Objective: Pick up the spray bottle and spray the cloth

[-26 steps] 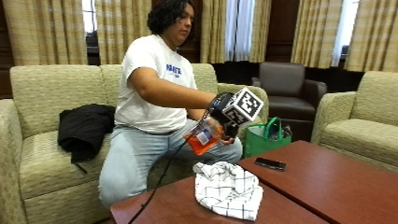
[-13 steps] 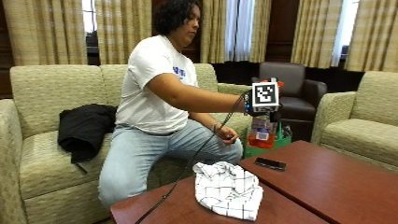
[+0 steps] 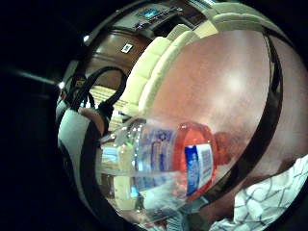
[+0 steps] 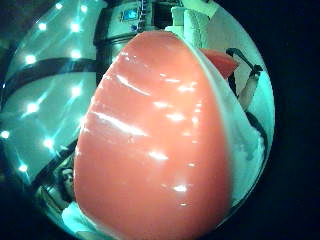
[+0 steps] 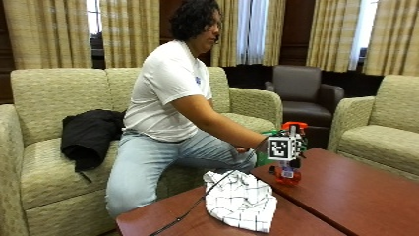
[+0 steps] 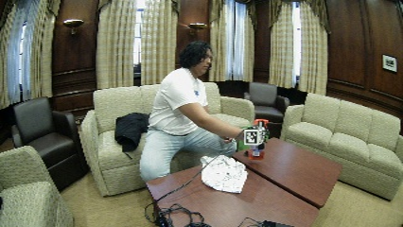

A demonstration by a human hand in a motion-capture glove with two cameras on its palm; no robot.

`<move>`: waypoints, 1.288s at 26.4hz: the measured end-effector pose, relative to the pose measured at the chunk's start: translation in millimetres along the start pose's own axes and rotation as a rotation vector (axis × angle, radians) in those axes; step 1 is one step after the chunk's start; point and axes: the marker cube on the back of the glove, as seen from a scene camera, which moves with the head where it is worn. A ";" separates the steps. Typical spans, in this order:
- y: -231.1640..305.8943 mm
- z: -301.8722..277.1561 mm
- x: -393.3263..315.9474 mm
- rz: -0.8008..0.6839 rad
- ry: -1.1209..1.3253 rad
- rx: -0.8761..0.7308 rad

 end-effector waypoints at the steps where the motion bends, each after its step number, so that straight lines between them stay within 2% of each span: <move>1: 4.2 6.1 2.8 0.004 -0.015 -0.005; 8: 17.9 30.7 7.6 0.007 -0.079 -0.025; 12: 26.5 31.1 11.5 0.008 -0.033 -0.136; 15: 25.1 36.0 11.5 0.009 -0.032 -0.132; 18: 40.4 32.2 13.6 -0.003 -0.019 -0.241; 22: 29.5 30.3 14.5 -0.015 -0.013 -0.152; 25: 40.7 29.9 15.8 -0.013 -0.009 -0.235; 29: 17.9 42.7 13.2 0.001 -0.035 -0.055; 34: 16.9 44.5 19.2 0.015 -0.007 -0.061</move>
